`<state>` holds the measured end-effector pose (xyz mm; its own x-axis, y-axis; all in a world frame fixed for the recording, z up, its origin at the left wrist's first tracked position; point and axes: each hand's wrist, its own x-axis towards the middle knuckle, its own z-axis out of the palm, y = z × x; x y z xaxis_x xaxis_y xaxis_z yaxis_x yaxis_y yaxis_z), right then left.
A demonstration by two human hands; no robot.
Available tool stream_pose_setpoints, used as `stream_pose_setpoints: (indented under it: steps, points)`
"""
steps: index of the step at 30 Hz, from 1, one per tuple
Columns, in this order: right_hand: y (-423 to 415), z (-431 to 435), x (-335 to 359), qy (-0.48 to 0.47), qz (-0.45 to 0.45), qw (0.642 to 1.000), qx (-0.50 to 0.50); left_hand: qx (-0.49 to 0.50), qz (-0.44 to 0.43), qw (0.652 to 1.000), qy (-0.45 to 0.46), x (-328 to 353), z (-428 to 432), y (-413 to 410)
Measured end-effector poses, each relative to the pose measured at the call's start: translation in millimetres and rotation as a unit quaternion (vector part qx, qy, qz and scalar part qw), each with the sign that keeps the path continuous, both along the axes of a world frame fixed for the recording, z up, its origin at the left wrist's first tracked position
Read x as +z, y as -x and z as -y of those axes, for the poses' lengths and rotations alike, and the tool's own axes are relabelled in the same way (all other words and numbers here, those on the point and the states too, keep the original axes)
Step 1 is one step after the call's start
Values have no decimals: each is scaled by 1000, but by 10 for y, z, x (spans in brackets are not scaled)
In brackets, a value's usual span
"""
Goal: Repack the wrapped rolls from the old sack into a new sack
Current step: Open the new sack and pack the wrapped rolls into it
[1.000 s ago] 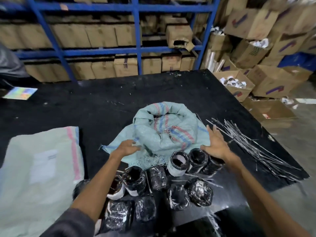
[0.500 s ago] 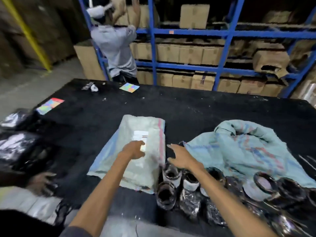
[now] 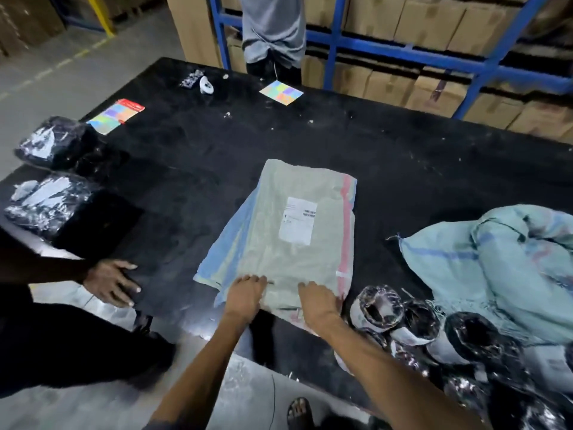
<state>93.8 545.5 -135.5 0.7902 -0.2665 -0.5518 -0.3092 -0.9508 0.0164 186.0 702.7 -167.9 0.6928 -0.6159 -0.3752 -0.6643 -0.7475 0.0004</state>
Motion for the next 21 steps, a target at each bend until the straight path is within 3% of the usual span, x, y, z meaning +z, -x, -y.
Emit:
stream_pose_setpoints:
  steps: [4, 8, 15, 18, 21]
  points:
    - [-240, 392, 372, -62, 116, 991, -31, 53, 11, 998, 26, 516, 281, -223]
    - [-605, 1015, 1203, -61, 268, 958, -82, 80, 90, 981, 154, 1502, 845, -553]
    - [-517, 2399, 3292, -86, 500, 851, -131, 40, 212, 902, 375, 3721, 2231, -688]
    - [-171, 3008, 4088, -47, 574, 807, -129, 10, 243, 866, 438, 4596, 2824, -466]
    - [309, 3498, 4544, 18, 628, 763, -155, -9, 216, 855, 471, 5144, 3343, -162]
